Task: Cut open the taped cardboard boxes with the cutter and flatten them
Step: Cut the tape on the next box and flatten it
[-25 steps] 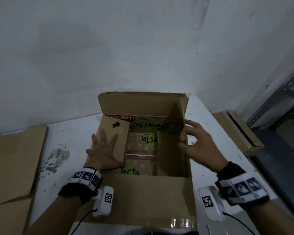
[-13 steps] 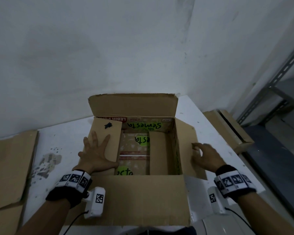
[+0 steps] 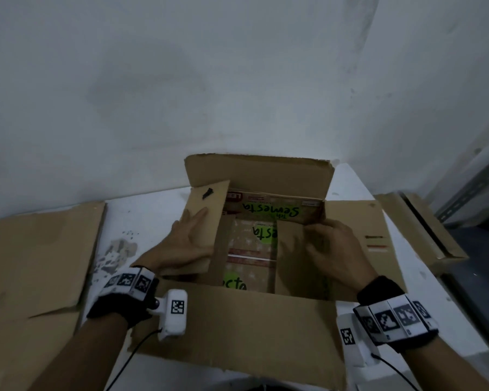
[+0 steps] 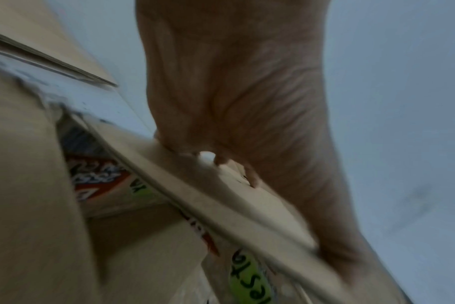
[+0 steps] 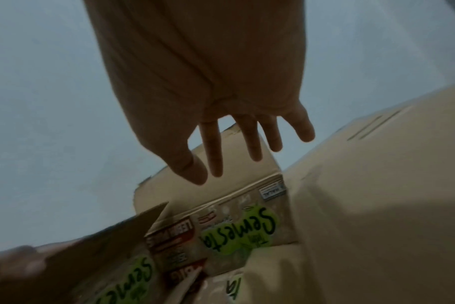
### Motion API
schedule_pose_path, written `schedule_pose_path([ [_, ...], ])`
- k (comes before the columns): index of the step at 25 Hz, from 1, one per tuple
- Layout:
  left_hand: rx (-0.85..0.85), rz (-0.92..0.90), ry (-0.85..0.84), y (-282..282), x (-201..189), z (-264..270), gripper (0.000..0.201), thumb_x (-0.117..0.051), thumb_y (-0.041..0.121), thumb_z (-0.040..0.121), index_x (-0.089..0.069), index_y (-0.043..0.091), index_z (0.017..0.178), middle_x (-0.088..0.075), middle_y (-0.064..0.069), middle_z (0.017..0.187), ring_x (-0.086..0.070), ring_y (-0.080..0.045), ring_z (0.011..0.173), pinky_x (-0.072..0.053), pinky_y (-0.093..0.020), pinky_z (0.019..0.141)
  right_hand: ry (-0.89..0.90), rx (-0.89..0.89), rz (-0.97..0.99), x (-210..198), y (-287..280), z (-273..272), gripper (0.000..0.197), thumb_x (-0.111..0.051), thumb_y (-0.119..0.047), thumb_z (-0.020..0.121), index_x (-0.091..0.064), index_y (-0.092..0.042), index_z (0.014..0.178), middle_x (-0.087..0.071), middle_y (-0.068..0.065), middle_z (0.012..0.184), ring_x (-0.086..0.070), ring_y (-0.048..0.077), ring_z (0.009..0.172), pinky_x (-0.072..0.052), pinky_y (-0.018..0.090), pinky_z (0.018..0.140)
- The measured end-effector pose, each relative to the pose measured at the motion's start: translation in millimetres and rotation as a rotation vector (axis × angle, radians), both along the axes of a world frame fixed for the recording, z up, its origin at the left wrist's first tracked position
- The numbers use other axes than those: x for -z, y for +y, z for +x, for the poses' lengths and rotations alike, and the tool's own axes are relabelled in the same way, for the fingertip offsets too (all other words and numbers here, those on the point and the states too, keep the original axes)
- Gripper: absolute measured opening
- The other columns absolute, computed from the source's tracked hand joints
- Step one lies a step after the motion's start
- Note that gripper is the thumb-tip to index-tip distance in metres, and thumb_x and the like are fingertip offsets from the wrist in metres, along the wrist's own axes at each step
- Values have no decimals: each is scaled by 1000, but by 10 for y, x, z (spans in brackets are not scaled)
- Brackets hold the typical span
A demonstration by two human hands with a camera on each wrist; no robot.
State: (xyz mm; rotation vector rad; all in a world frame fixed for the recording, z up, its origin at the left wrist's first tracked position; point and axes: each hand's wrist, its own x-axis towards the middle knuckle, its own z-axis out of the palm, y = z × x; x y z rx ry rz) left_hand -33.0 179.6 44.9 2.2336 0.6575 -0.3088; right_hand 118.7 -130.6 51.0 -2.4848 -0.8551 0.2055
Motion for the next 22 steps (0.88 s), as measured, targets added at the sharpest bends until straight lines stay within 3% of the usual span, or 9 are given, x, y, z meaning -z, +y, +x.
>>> schedule_pose_path([
  [2,-114,-292,-238,152,-139,-212,70,-65,30,94,-28,47,151,-26,7,162,-35,-22,143,-46,-34,102,23,-94,-4,-1,149,-68,27,-63,-28,91,-70,-24,117,-64,5,126,-57,25,118,-49,42,98],
  [5,-482,-669,-469,404,-208,-567,39,-49,23,101,-55,22,140,-62,-4,137,-61,-28,121,-49,-48,101,142,-269,-7,-65,318,-211,27,-59,-25,95,-71,-22,119,-66,-3,123,-59,14,115,-47,23,90],
  [8,-738,-501,-541,706,-138,-908,35,-59,22,98,-63,18,132,-70,-13,121,-66,-32,107,-50,-52,97,353,-532,-133,-79,493,-389,37,-53,-45,99,-63,-29,130,-62,-10,127,-57,5,115,-42,9,82],
  [10,-723,-245,-485,855,-32,-1104,30,-67,14,94,-69,22,123,-69,-12,119,-68,-32,101,-54,-53,93,410,-671,-229,-19,642,-498,56,-48,-66,92,-56,-32,136,-60,-10,129,-56,5,114,-47,18,89],
  [14,-328,285,-376,877,401,-1140,28,-59,20,99,-69,8,121,-54,-20,140,-54,-31,124,-44,-42,104,423,-728,-298,111,839,-692,47,-54,-58,94,-54,-32,133,-62,-8,129,-58,10,115,-50,35,97],
  [16,-178,219,-176,745,643,-1053,47,-39,33,107,-44,12,149,-31,-12,159,-27,-28,148,-23,-38,119,417,-738,-322,154,857,-742,46,-56,-53,93,-51,-32,134,-62,-6,130,-58,14,116,-50,38,98],
  [18,-133,22,-45,575,807,-998,52,-22,37,108,-17,21,158,-14,1,165,-12,-16,152,-8,-29,122,410,-738,-327,176,836,-763,50,-57,-51,93,-46,-33,138,-60,-4,134,-58,15,117,-49,38,100],
  [20,-191,-130,-62,450,821,-977,53,-18,41,107,-10,27,158,-10,6,165,-11,-10,151,-9,-26,121,439,-716,-318,183,763,-785,62,-61,-56,88,-37,-38,142,-57,-4,136,-57,16,118,-48,39,101],
  [22,-279,-197,-91,431,800,-971,55,-20,46,105,-14,31,157,-15,9,164,-14,-12,151,-13,-34,123,464,-706,-391,159,662,-813,97,-71,-68,73,-13,-48,148,-49,-4,140,-51,19,121,-44,41,104],
])
